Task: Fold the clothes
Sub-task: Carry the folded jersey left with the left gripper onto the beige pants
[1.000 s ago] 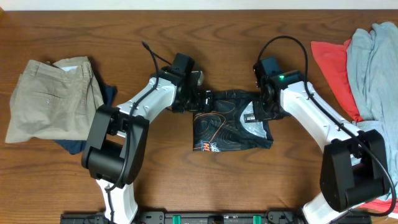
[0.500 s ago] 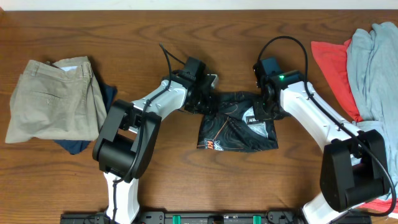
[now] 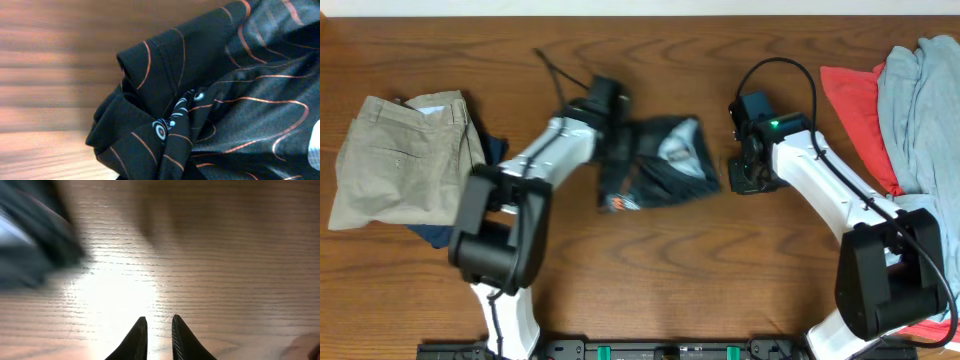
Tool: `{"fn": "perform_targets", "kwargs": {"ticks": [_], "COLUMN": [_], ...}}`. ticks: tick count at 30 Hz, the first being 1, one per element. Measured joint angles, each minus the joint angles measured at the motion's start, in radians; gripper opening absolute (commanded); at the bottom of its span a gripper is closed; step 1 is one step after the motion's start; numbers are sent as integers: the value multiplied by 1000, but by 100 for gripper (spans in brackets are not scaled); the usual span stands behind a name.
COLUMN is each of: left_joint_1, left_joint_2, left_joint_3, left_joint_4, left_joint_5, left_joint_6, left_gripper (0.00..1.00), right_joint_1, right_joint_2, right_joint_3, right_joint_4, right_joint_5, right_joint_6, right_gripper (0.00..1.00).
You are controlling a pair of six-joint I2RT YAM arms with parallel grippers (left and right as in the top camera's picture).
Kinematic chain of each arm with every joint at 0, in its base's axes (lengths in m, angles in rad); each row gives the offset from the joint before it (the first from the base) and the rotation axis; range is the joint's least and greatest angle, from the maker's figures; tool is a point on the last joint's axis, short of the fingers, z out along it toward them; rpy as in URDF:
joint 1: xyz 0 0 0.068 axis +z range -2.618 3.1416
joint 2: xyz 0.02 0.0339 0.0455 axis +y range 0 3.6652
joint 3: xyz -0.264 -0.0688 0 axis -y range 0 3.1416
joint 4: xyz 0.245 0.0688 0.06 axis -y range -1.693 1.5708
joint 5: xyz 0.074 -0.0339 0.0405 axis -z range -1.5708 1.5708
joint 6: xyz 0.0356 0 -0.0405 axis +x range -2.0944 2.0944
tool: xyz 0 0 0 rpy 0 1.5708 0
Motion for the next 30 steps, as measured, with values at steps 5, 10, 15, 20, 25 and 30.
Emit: {"fn": "perform_targets", "kwargs": {"ticks": [5,10,15,20,25,30], "left_joint_1": [137,275,433,592,716,822], "left_joint_2": [-112,-220,-249,-250,-251,-251], "left_joint_3": [0,0,0,0,0,0], "left_joint_4": [9,58,66,42,16,-5], "left_joint_5": [-156,-246,-277,-280,-275,-255], "left_joint_6": [0,31,50,53,42,-11], "left_gripper": [6,6,6,6,6,6], "right_joint_1": [-20,-26,-26,-26,-26,-26], "right_joint_2": [0,0,0,0,0,0], "right_joint_3": [0,0,0,0,0,0], "right_joint_4": [-5,-8,-11,-11,-11,-11], "right_joint_5": [1,1,1,1,1,1], "right_joint_6": [0,0,0,0,0,0], "right_gripper": [16,16,16,17,17,17]}}
